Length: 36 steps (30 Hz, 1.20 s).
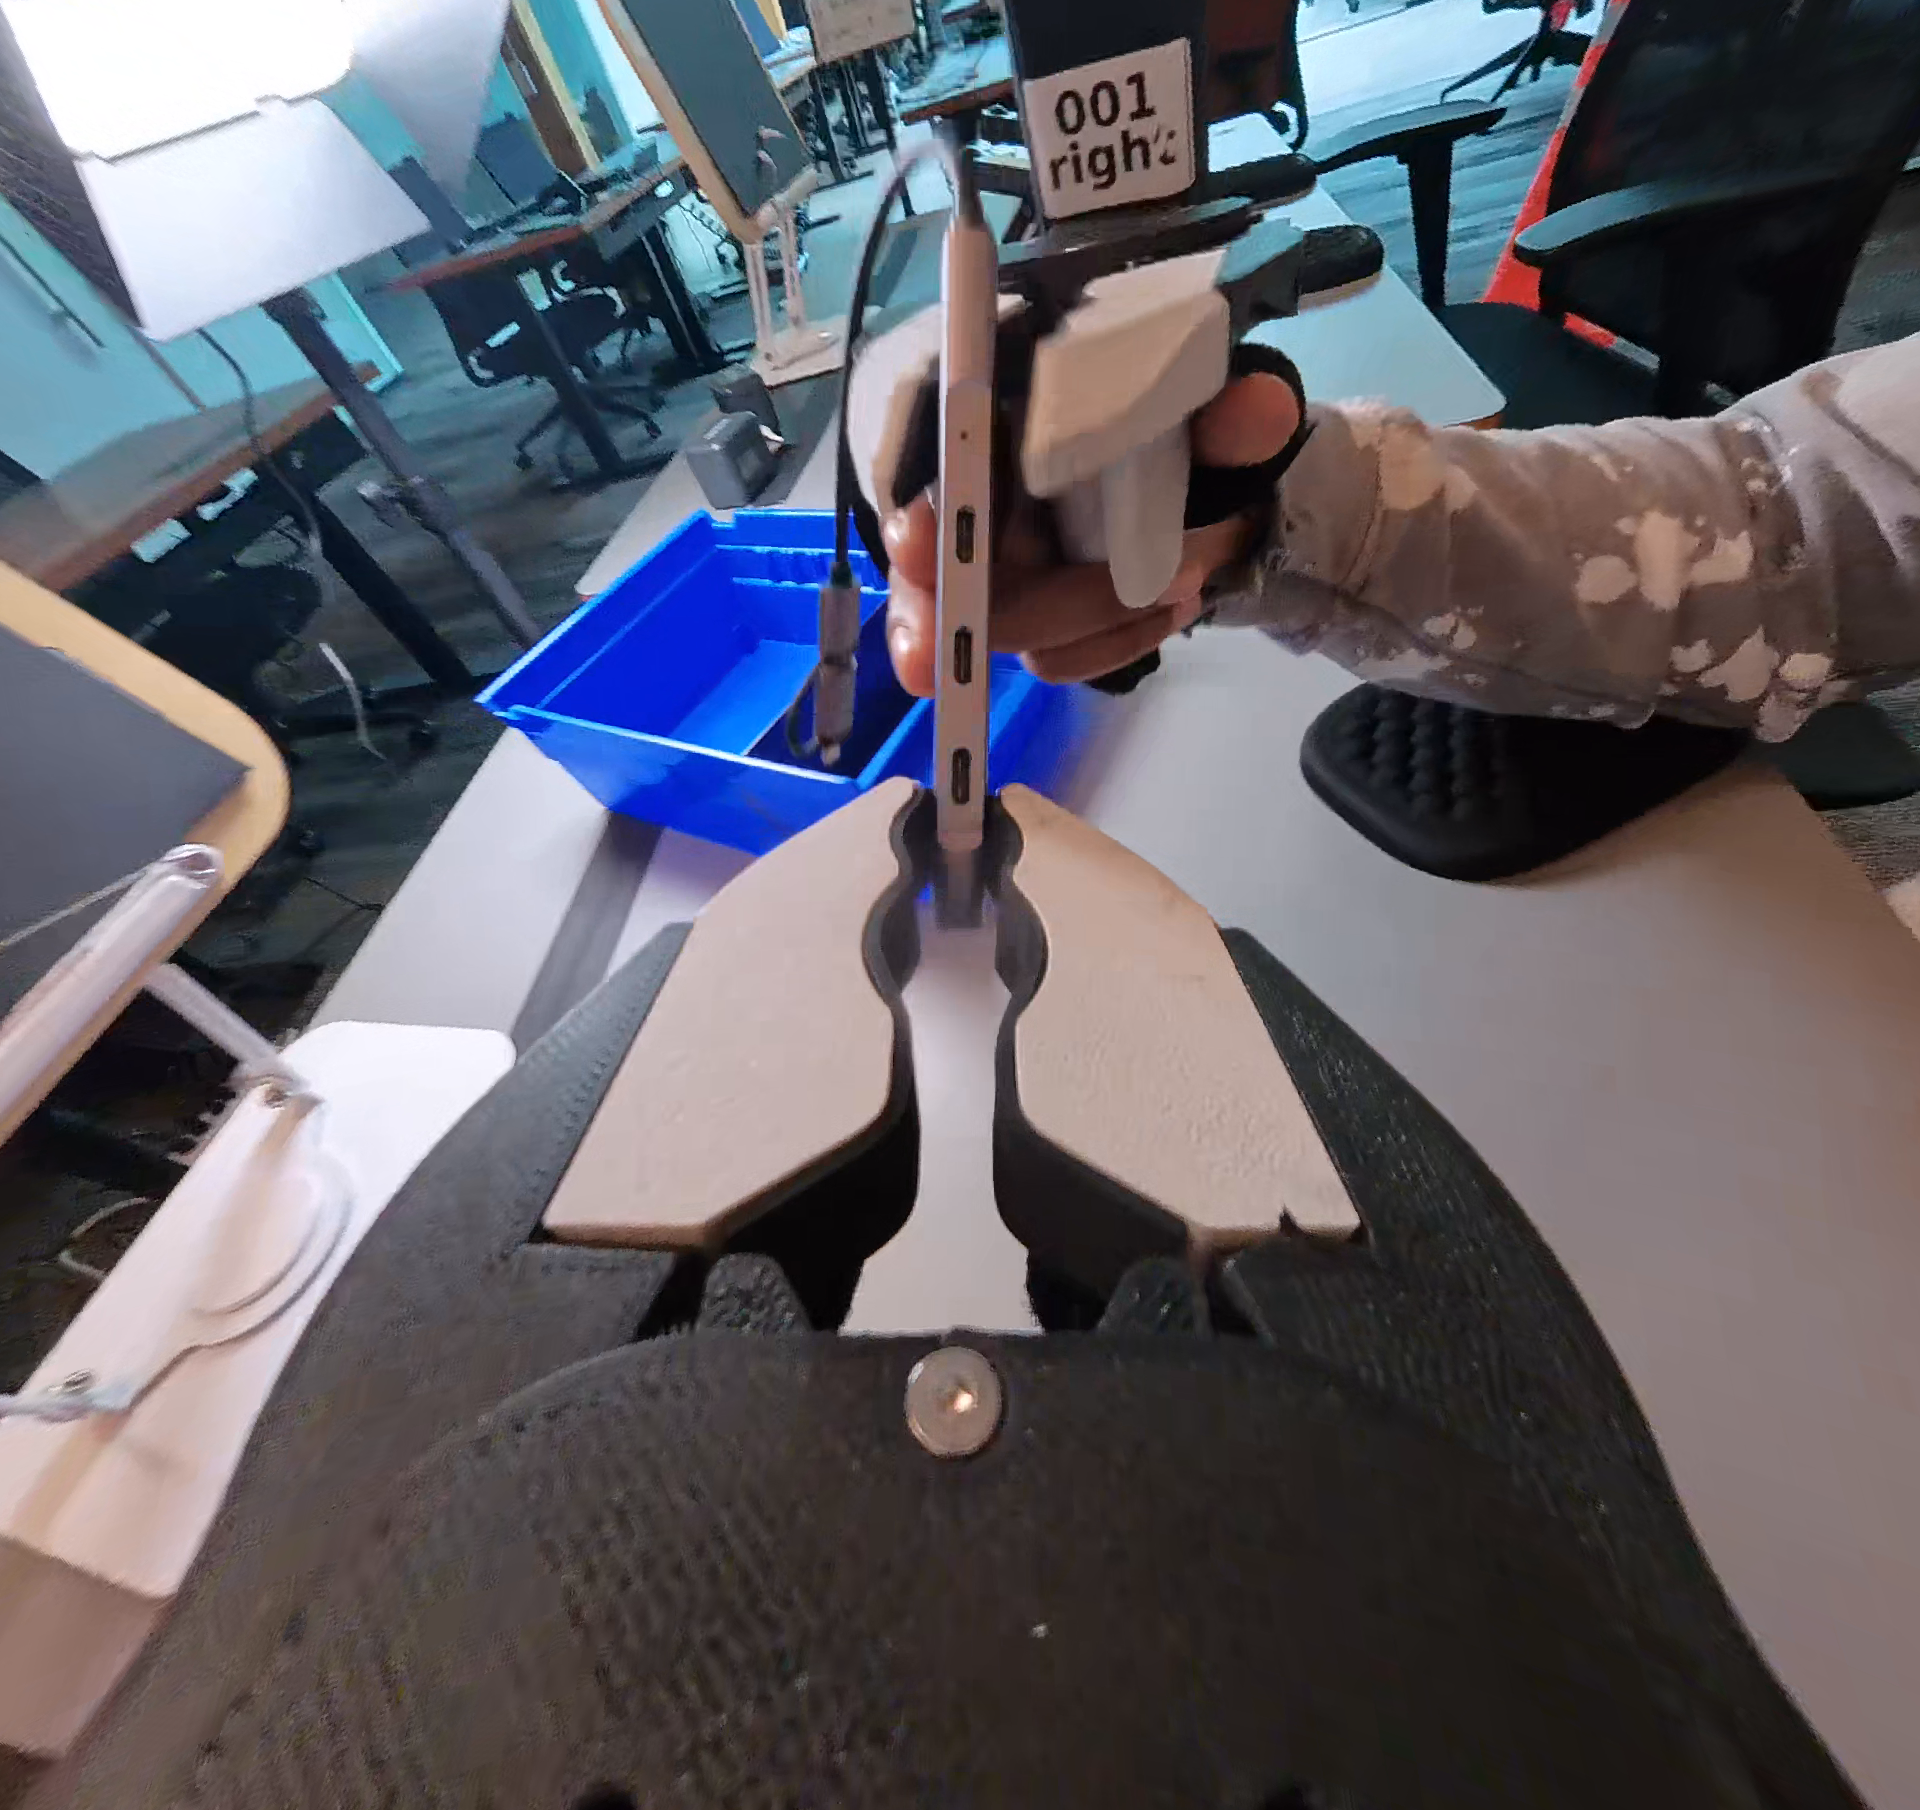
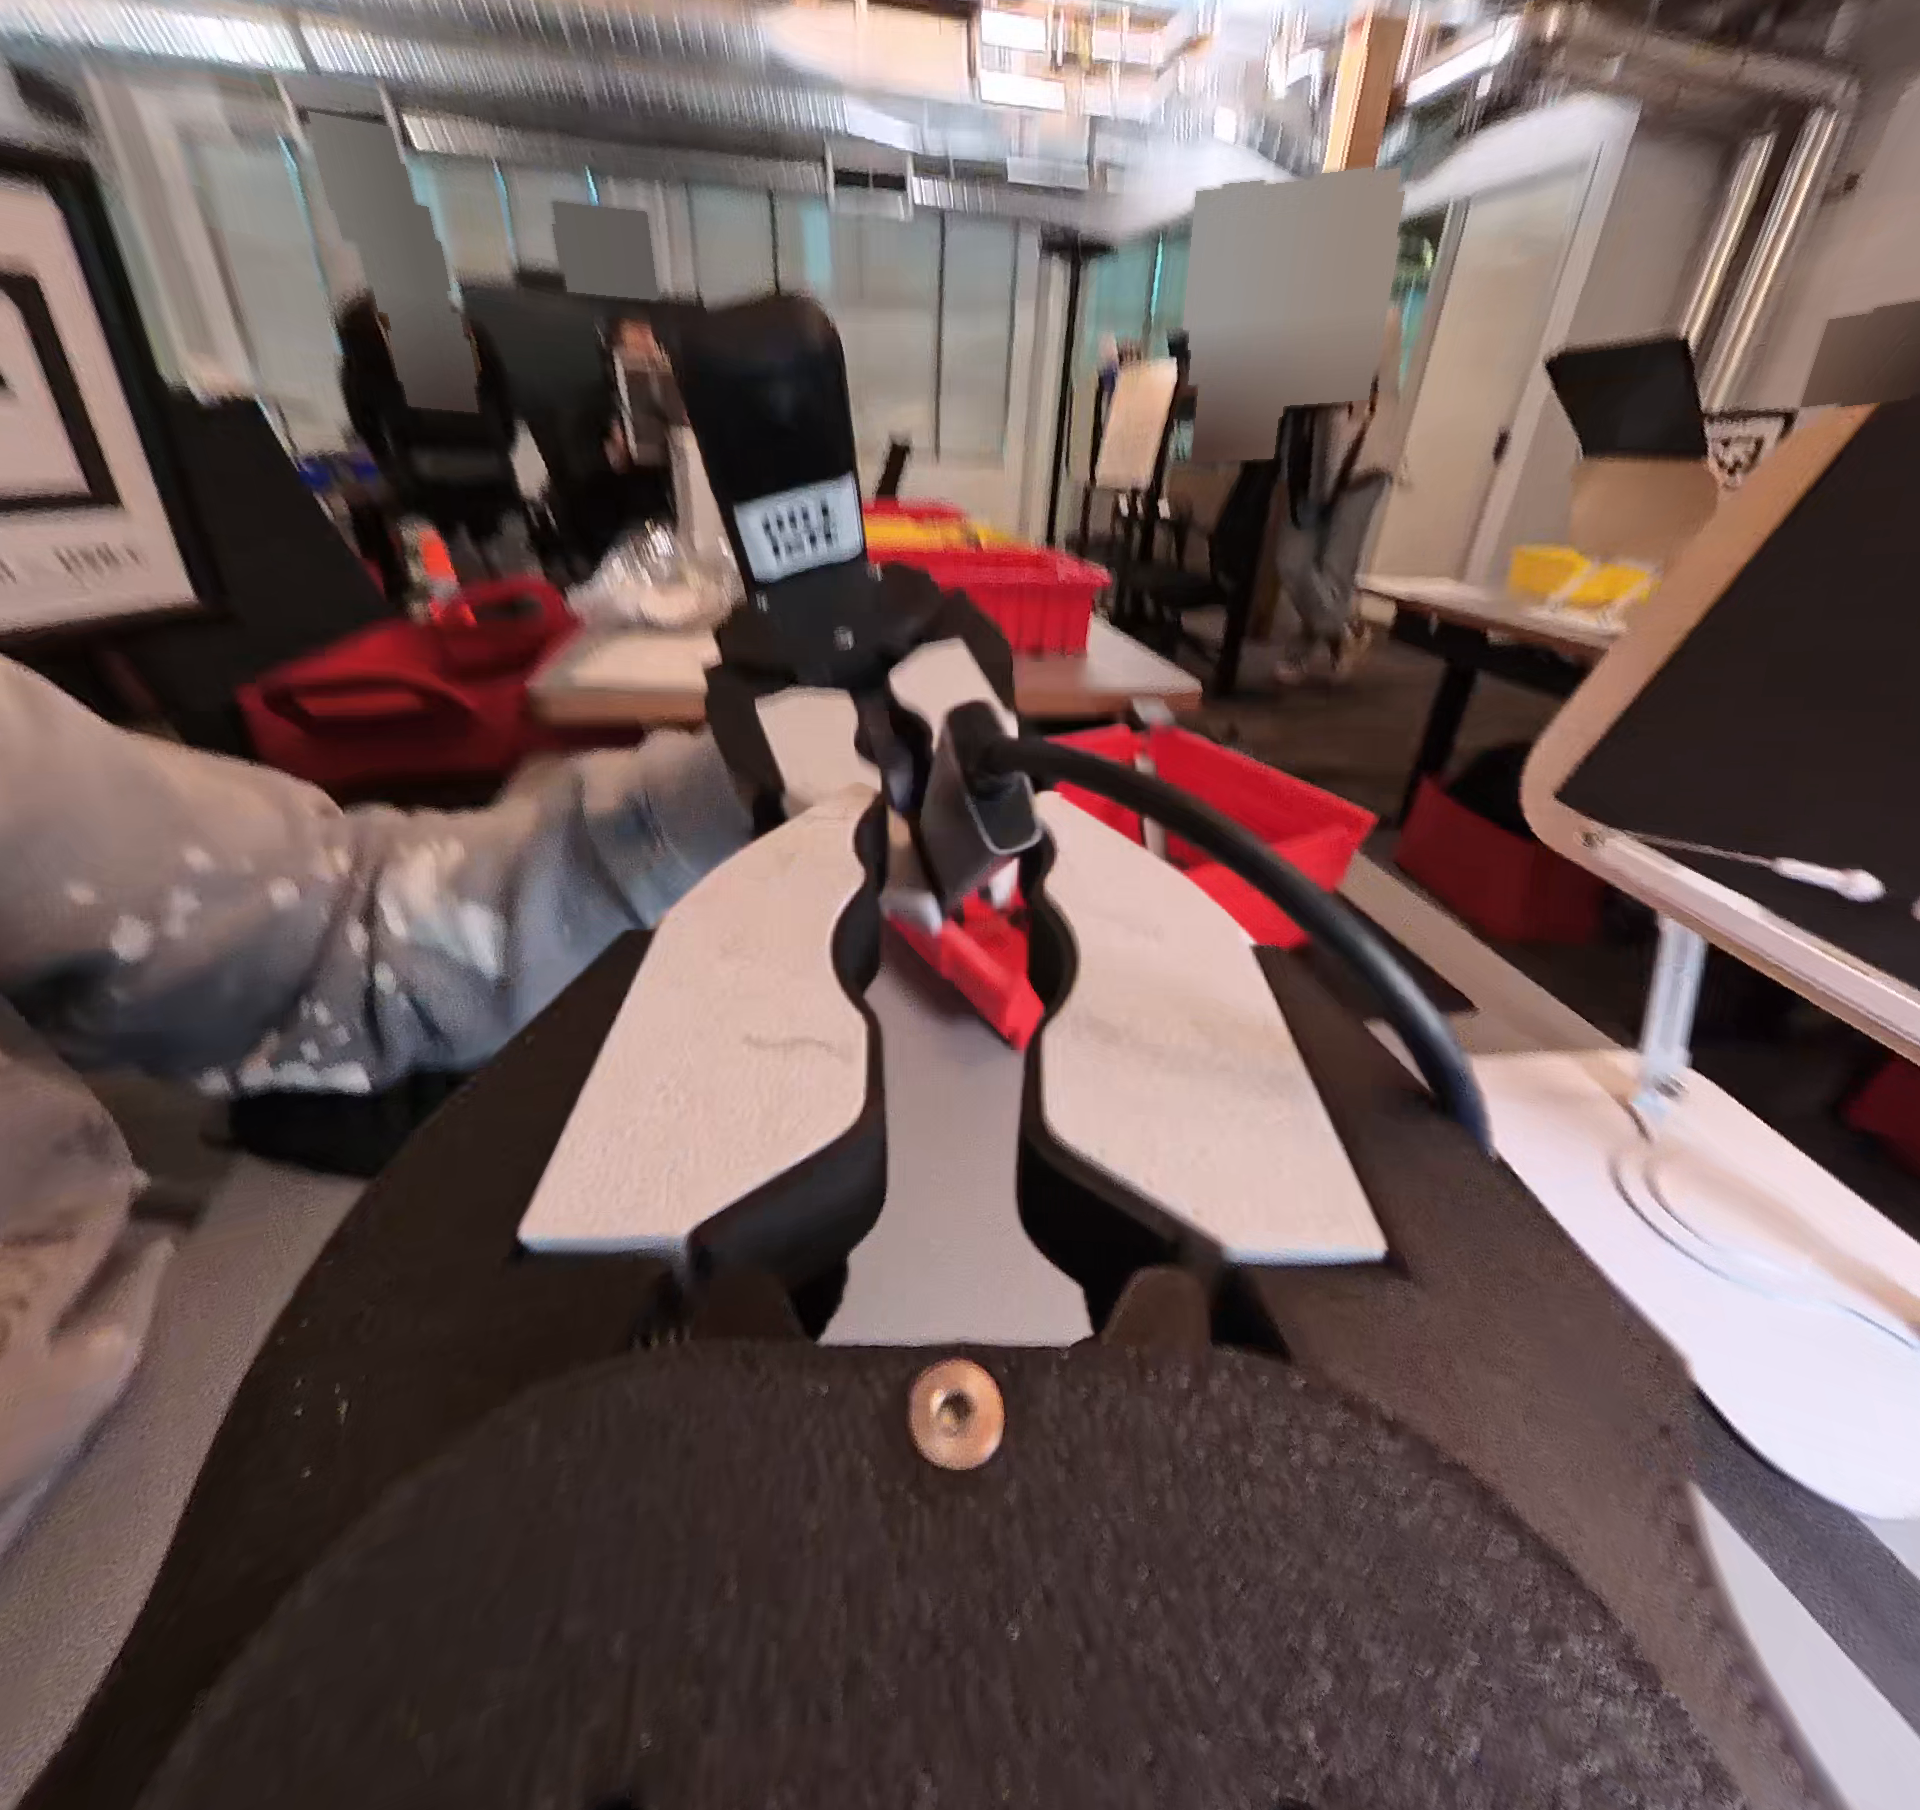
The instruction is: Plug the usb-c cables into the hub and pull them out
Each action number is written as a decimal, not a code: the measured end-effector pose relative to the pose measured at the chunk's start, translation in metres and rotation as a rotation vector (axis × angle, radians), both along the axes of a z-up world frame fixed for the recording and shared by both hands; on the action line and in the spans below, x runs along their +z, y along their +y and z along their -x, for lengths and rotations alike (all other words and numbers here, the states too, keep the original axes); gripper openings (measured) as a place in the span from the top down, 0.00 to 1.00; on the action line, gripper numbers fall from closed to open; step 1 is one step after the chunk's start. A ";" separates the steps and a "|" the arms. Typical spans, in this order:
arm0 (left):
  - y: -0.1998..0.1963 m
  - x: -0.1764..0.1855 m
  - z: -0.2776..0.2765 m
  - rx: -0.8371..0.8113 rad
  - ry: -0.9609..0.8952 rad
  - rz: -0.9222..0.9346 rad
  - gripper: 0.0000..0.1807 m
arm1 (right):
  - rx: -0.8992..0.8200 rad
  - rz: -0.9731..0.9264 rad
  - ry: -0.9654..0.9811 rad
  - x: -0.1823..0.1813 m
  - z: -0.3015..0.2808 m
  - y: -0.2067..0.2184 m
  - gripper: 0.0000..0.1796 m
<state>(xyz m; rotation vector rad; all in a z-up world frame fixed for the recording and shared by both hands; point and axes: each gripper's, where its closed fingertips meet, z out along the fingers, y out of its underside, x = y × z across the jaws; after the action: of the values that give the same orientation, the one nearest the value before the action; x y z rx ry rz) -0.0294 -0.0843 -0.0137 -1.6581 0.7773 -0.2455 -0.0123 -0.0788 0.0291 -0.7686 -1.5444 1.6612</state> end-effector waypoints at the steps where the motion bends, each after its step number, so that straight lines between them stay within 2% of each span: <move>1: -0.002 0.001 0.005 0.007 0.014 -0.012 0.95 | -0.018 -0.056 -0.024 -0.006 0.000 0.001 0.84; 6: -0.008 -0.003 0.012 -0.027 0.037 -0.047 0.95 | -0.129 -0.263 0.033 -0.012 0.005 -0.001 0.87; 8: -0.013 -0.004 0.008 -0.077 0.026 -0.048 0.95 | -0.121 -0.298 0.046 -0.013 0.004 -0.006 0.87; 14: -0.025 -0.005 -0.009 -0.178 0.042 -0.051 0.94 | -0.030 -0.303 0.085 -0.008 -0.008 -0.024 0.92; 24: -0.022 -0.009 -0.008 -0.147 0.053 -0.004 0.94 | -0.024 -0.399 0.070 -0.018 -0.010 -0.030 0.95; 28: -0.039 0.017 0.010 -0.154 -0.065 -0.036 0.85 | 0.003 -0.335 0.102 -0.007 -0.018 -0.026 0.95; 30: -0.048 0.030 0.032 -0.097 -0.100 -0.062 0.85 | 0.001 -0.305 0.113 -0.002 -0.022 -0.019 0.95; 32: -0.052 0.032 0.063 0.030 -0.088 -0.048 0.85 | -0.010 -0.289 0.118 0.000 -0.024 -0.013 0.95; 36: -0.063 0.000 0.142 0.378 0.049 0.114 0.85 | -0.020 -0.274 0.125 0.002 -0.025 -0.008 0.95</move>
<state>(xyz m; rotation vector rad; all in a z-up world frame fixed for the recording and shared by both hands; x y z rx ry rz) -0.1710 -0.1470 -0.0138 -1.8875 0.4785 0.0179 0.0127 -0.0866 0.0314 -0.5239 -1.6258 1.4155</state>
